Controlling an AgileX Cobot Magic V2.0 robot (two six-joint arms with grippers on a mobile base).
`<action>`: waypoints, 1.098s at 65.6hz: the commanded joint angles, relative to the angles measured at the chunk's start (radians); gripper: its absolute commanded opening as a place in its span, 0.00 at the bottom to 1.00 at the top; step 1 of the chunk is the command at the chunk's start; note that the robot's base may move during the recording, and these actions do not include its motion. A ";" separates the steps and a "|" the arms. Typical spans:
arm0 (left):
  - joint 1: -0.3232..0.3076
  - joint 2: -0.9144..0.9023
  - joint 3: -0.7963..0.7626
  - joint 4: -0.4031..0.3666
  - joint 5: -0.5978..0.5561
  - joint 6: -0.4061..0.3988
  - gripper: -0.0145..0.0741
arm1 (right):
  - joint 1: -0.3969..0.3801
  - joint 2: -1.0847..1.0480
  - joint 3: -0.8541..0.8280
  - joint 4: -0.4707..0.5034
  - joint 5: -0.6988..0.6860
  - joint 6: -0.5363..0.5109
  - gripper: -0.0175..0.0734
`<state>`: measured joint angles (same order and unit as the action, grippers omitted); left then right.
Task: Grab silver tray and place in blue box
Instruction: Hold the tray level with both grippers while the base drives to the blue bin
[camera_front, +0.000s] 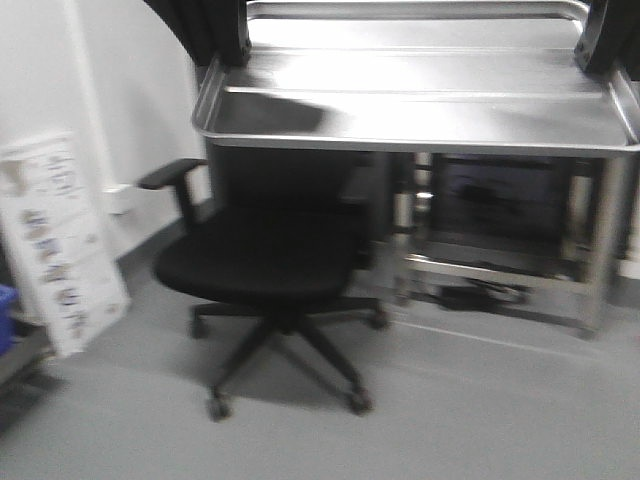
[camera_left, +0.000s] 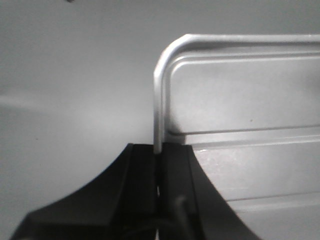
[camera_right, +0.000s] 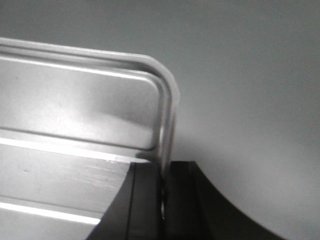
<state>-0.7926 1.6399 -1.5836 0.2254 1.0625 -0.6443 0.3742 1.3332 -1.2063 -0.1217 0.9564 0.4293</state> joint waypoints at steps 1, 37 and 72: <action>-0.006 -0.048 -0.033 0.021 -0.025 0.009 0.05 | -0.002 -0.029 -0.037 -0.024 -0.051 -0.018 0.26; -0.006 -0.048 -0.033 0.021 -0.025 0.009 0.05 | -0.002 -0.029 -0.037 -0.024 -0.051 -0.018 0.26; -0.006 -0.048 -0.033 0.021 -0.025 0.009 0.05 | -0.002 -0.029 -0.037 -0.024 -0.051 -0.018 0.26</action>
<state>-0.7926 1.6399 -1.5836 0.2254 1.0625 -0.6443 0.3742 1.3332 -1.2063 -0.1217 0.9564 0.4293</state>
